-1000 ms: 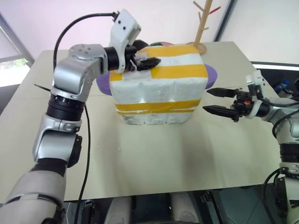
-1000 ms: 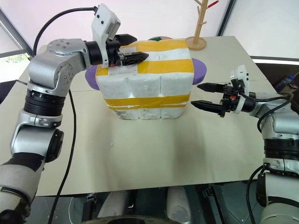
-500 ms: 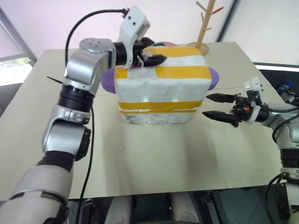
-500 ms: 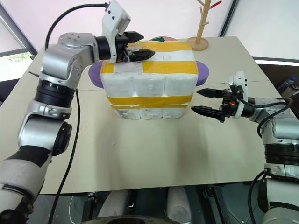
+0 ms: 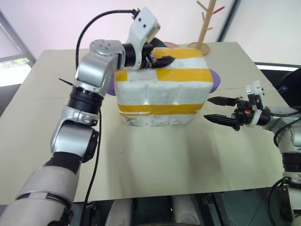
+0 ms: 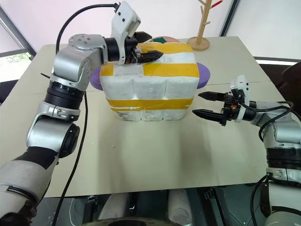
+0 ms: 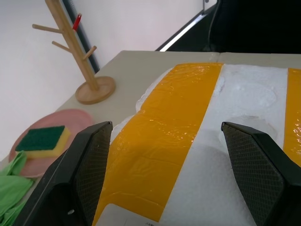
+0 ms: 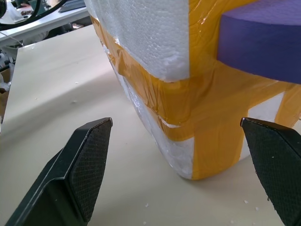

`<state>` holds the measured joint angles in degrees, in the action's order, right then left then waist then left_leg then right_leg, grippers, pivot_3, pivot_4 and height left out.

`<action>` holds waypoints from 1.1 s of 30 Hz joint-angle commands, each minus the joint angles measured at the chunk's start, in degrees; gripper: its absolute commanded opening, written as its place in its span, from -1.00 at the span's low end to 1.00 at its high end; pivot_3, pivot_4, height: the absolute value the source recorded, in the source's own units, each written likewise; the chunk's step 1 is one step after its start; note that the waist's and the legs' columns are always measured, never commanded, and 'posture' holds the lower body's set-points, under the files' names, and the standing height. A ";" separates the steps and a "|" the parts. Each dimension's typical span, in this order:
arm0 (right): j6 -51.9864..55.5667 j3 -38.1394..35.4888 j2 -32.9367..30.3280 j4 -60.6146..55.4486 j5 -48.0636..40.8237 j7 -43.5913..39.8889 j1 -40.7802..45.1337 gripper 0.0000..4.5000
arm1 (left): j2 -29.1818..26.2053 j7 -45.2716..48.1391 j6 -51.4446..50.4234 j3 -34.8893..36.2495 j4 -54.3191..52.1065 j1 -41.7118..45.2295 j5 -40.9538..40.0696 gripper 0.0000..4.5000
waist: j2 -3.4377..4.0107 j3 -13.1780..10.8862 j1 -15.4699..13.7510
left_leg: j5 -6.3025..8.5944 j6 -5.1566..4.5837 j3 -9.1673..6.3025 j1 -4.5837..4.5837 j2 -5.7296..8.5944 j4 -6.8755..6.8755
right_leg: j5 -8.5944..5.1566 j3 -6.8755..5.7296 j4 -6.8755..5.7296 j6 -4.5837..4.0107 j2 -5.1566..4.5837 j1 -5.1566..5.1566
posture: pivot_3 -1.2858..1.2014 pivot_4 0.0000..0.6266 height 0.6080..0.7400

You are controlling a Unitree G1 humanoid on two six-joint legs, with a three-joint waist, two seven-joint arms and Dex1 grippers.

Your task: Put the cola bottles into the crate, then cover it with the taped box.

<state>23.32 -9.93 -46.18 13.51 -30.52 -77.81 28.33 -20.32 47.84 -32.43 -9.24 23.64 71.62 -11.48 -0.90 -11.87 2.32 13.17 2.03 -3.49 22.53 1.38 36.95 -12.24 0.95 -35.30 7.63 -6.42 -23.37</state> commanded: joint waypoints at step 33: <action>-9.18 2.12 -4.31 18.33 5.44 -11.92 11.77 1.00 | -45.29 33.49 -2.10 51.60 -35.46 -73.74 -11.04 0.72 | -0.19 -0.15 0.21 | -0.08 0.14 0.31 -0.02 -0.19 -0.71 | -0.15 0.10 0.11 -0.62 -0.07 -0.50 | 0.03 -0.52 1.00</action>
<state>15.22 -7.25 -49.85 31.76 -25.18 -88.86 38.83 -66.03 82.19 -36.12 39.97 -9.89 -1.95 -22.47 -1.09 -12.02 2.53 13.09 2.17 -3.16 22.51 1.18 36.24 -12.39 1.05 -35.18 7.01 -6.50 -23.86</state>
